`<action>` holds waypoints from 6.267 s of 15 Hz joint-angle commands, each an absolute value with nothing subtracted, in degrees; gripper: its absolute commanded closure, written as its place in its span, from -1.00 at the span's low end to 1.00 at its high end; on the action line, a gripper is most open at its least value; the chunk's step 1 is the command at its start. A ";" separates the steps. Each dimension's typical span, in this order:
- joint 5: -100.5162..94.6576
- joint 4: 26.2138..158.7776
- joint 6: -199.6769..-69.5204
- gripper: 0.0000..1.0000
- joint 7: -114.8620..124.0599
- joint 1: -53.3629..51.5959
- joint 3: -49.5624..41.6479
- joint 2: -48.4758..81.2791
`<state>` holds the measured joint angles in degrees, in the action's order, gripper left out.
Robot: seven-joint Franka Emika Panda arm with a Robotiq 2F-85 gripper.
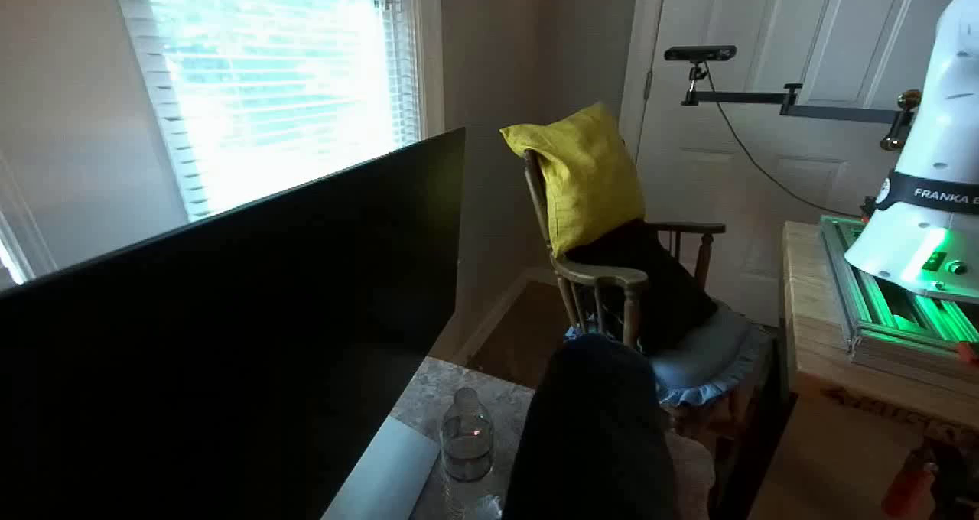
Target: Put the yellow pillow on the TV stand.
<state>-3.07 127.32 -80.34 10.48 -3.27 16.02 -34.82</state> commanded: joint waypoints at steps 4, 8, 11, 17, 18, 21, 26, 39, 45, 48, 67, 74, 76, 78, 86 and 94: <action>-3.63 127.14 -80.15 -1.00 11.29 -4.98 14.82 -34.44; -2.83 124.53 -84.07 -1.00 11.70 -4.04 13.68 -30.12; -2.40 122.32 -92.97 -1.00 10.62 -3.34 11.01 -24.78; -6.17 117.23 -101.31 -1.00 13.27 -0.37 7.16 -12.75; -6.84 116.48 -101.59 -1.00 14.01 0.11 6.50 -11.11; -7.68 113.29 -101.83 -1.00 15.46 1.31 4.16 -5.06; -4.97 107.39 -107.18 -1.00 17.19 2.92 -0.70 5.50; -12.58 100.26 -132.51 -1.00 33.52 1.35 -13.63 24.07; -10.88 101.59 -133.96 -1.00 31.27 2.09 -13.14 23.48; -9.60 100.68 -135.45 -1.00 32.37 1.82 -12.68 23.75; -6.57 79.88 -121.99 -0.47 36.60 5.02 -14.36 43.87; -6.67 76.47 -119.71 0.35 36.16 5.43 -14.32 46.61; -6.69 75.69 -119.26 0.64 36.12 5.59 -14.29 47.30; -6.74 75.03 -118.66 0.88 36.03 5.70 -14.30 47.98; -6.60 78.59 -114.96 0.99 31.11 6.02 -13.60 42.09; -2.06 83.58 -104.83 0.99 15.70 9.21 -10.77 26.22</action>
<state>-4.58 78.61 -107.86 21.27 7.68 -12.78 33.69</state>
